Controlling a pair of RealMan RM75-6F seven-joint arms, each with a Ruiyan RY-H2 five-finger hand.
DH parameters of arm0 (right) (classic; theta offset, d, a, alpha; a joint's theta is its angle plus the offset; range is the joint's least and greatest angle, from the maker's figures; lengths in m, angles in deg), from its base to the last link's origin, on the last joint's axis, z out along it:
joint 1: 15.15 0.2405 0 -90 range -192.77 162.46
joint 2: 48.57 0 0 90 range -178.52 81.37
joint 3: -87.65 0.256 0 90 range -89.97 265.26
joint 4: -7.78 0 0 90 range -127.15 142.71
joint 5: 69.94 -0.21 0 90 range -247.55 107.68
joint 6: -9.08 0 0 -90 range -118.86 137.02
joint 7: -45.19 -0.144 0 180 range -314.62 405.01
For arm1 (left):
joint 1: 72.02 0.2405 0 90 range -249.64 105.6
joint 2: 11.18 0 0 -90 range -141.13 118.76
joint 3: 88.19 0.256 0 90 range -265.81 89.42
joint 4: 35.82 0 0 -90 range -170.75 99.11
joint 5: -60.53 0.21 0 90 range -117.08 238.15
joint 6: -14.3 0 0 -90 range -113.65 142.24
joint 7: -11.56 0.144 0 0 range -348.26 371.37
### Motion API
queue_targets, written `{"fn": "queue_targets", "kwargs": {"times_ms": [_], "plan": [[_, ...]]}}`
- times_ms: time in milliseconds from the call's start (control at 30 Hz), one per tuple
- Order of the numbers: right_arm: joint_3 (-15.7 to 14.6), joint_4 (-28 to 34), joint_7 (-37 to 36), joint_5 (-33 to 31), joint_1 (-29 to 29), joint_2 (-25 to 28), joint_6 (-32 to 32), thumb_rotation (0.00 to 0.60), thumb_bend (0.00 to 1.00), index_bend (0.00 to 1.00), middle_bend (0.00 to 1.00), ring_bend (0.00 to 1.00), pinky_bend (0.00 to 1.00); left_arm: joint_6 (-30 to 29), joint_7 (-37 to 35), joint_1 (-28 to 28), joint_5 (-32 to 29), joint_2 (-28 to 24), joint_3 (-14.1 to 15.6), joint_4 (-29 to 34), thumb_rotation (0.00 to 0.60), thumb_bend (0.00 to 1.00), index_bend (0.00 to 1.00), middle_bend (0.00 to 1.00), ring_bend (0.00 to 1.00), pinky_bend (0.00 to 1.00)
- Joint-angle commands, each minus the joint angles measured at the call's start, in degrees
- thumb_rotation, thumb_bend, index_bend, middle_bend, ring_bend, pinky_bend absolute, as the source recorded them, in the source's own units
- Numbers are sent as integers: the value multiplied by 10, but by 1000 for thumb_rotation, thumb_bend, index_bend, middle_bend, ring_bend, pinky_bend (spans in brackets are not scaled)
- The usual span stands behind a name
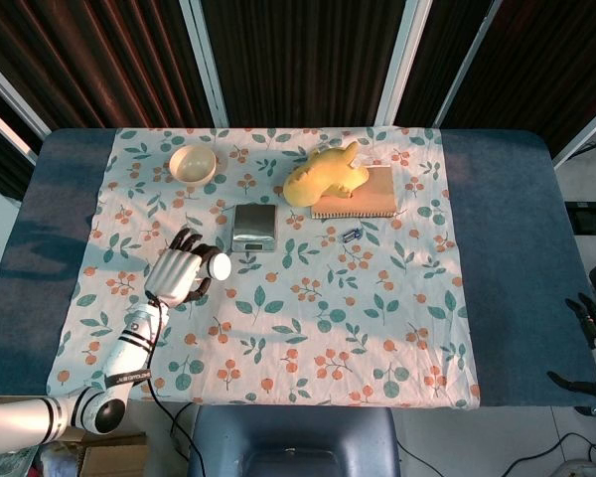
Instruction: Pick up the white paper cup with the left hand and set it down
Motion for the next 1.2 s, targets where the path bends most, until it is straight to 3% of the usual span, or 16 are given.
{"fn": "queue_targets", "kwargs": {"times_ms": [33, 233, 600, 700, 767, 867, 1100, 1200], "plan": [[-1, 2, 2, 1, 1, 1, -1, 600, 0, 0, 0, 0, 0, 8, -389, 89, 106, 38, -34, -132, 600, 440, 362, 348, 126, 94], [-2, 6, 7, 1, 3, -1, -6, 600, 0, 0, 0, 0, 0, 29, -519, 107, 131, 103, -34, -236, 600, 435, 355, 344, 125, 108], [-1, 3, -2, -2, 2, 3, -3, 600, 0, 0, 0, 0, 0, 46, -570, 115, 160, 156, -38, -324, 600, 431, 314, 327, 116, 120], [-1, 2, -4, -2, 2, 2, -4, 600, 0, 0, 0, 0, 0, 50, -577, 116, 172, 154, -34, -326, 600, 426, 143, 228, 89, 117], [-1, 2, -3, -1, 2, 1, -4, 600, 0, 0, 0, 0, 0, 51, -586, 117, 178, 150, -35, -323, 600, 416, 17, 101, 52, 112], [-1, 3, -3, 0, 2, 2, -2, 600, 0, 0, 0, 0, 0, 41, -596, 121, 188, 143, -36, -317, 600, 402, 0, 6, 8, 96], [0, 5, 0, -3, 3, 2, -4, 600, 0, 0, 0, 0, 0, -17, -591, 139, 227, 101, -32, -263, 600, 396, 0, 0, 0, 53], [0, 6, 3, -3, 3, 2, -3, 600, 0, 0, 0, 0, 0, -83, -527, 155, 251, 59, -37, -216, 600, 393, 0, 0, 0, 42]]}}
